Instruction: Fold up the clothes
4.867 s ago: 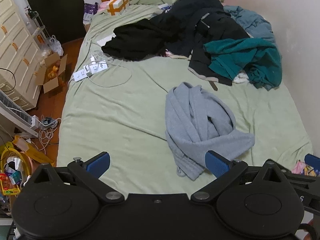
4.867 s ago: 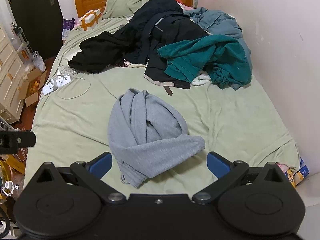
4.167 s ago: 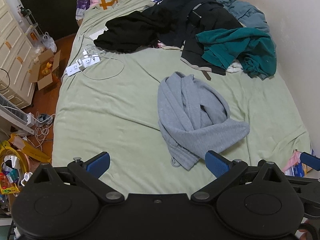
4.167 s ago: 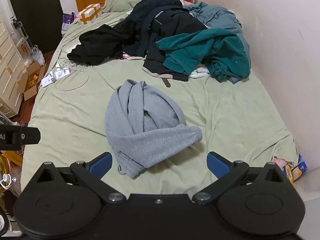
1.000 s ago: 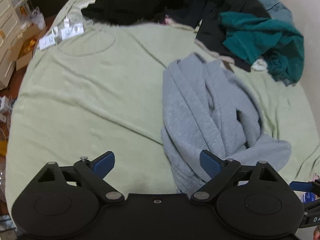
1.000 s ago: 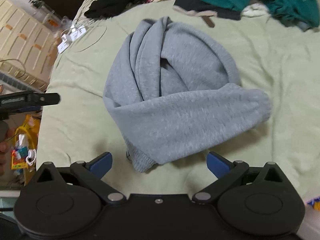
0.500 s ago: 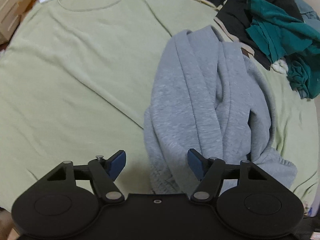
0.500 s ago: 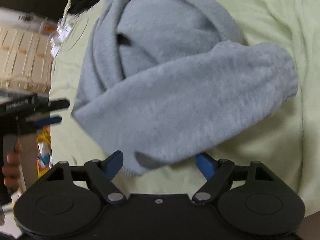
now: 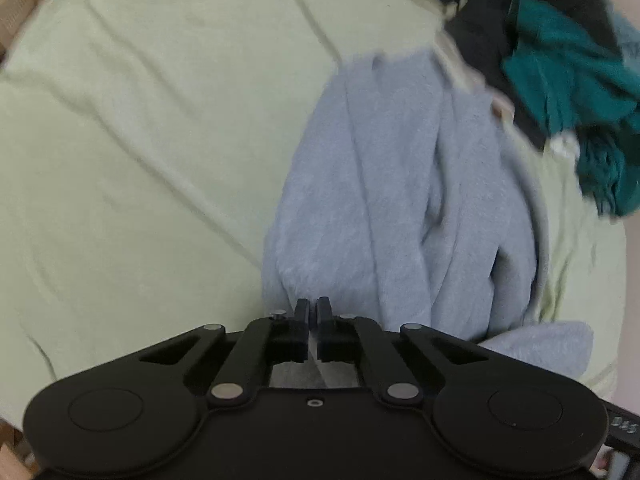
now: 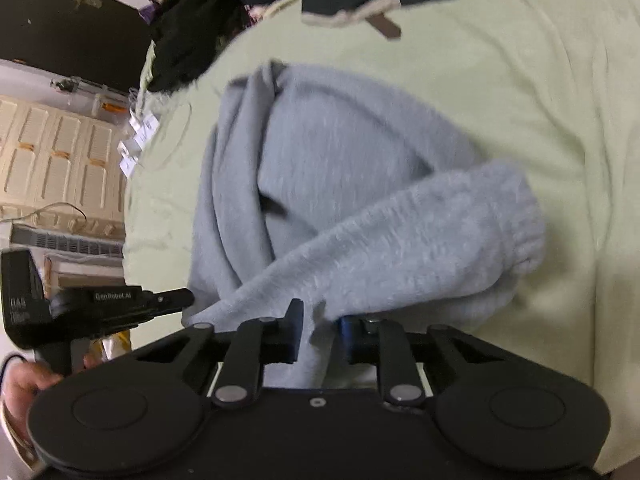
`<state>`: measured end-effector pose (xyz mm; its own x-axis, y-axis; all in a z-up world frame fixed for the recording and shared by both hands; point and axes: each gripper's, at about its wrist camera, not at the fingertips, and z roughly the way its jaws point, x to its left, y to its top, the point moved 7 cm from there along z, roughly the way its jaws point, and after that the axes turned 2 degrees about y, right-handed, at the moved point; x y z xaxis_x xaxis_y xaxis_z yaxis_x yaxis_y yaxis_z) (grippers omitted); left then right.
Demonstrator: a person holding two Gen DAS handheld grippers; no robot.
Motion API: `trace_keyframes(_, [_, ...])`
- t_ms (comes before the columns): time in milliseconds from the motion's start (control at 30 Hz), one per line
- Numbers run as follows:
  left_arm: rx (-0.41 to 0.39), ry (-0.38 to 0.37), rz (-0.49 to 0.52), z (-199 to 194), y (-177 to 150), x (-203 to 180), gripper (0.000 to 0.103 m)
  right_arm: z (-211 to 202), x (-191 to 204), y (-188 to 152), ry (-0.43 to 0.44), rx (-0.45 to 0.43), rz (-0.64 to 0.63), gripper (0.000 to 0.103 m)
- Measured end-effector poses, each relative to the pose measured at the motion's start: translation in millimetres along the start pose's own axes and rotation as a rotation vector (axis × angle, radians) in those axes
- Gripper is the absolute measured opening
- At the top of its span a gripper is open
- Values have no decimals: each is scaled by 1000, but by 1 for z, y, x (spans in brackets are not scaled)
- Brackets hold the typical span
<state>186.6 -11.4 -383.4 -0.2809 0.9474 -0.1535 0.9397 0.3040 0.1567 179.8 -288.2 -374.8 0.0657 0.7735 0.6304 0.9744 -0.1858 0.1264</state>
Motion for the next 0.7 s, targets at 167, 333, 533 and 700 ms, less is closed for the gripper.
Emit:
trace_keyframes(167, [-81,-57,67,-21,12,-27,1,-8,12,39,1,-55,-56,13])
trace_keyframes(333, [-154,-127,66,-46,30,-37,1,-20,8,75,-17,-129,-76,13])
trace_keyframes(533, [-237,-190,34,-64,63,-53,1,-37,-10,117,-60,-222,-60,13])
trace_keyframes(700, [-315,-205,71,-71,90,-78,3,-43,-9,118,-78,-231,-105,14])
